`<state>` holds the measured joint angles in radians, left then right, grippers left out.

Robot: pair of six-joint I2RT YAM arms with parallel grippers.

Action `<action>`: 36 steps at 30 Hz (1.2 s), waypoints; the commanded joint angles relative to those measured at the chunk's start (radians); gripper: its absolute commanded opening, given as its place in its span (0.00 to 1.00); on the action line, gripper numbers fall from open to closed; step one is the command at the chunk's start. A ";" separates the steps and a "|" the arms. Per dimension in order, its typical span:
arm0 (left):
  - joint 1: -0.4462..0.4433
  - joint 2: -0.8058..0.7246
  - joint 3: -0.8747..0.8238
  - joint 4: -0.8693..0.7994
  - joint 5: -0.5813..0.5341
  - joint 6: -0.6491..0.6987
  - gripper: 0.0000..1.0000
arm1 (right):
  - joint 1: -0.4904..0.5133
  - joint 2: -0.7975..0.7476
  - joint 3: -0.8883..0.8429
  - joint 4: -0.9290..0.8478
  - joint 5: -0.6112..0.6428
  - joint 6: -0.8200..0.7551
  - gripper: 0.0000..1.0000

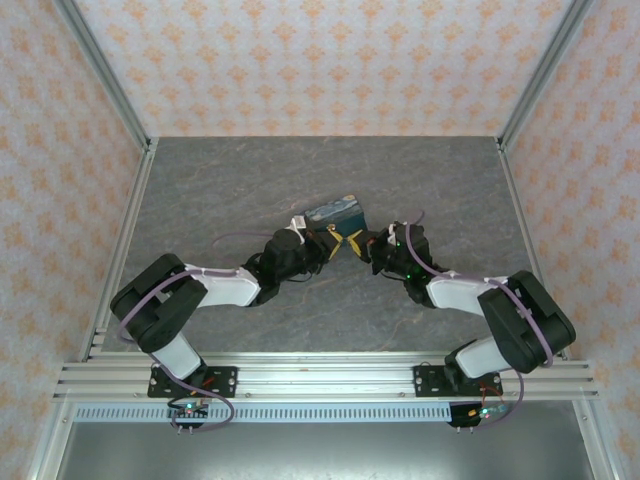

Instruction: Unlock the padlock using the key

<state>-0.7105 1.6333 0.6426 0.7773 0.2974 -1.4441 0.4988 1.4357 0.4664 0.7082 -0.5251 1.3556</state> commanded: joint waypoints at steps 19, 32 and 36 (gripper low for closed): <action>-0.041 0.017 0.005 -0.023 0.120 0.077 0.00 | 0.014 -0.053 0.074 -0.060 -0.097 -0.059 0.00; -0.041 0.085 0.004 0.047 0.108 0.054 0.00 | 0.080 -0.062 0.047 -0.012 -0.083 -0.045 0.00; -0.041 0.087 -0.004 0.057 0.105 0.053 0.00 | 0.080 -0.016 0.058 0.047 -0.098 -0.016 0.00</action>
<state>-0.7136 1.6917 0.6422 0.8127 0.3195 -1.3972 0.5335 1.4155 0.4927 0.5690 -0.5037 1.3174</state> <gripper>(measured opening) 0.074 0.040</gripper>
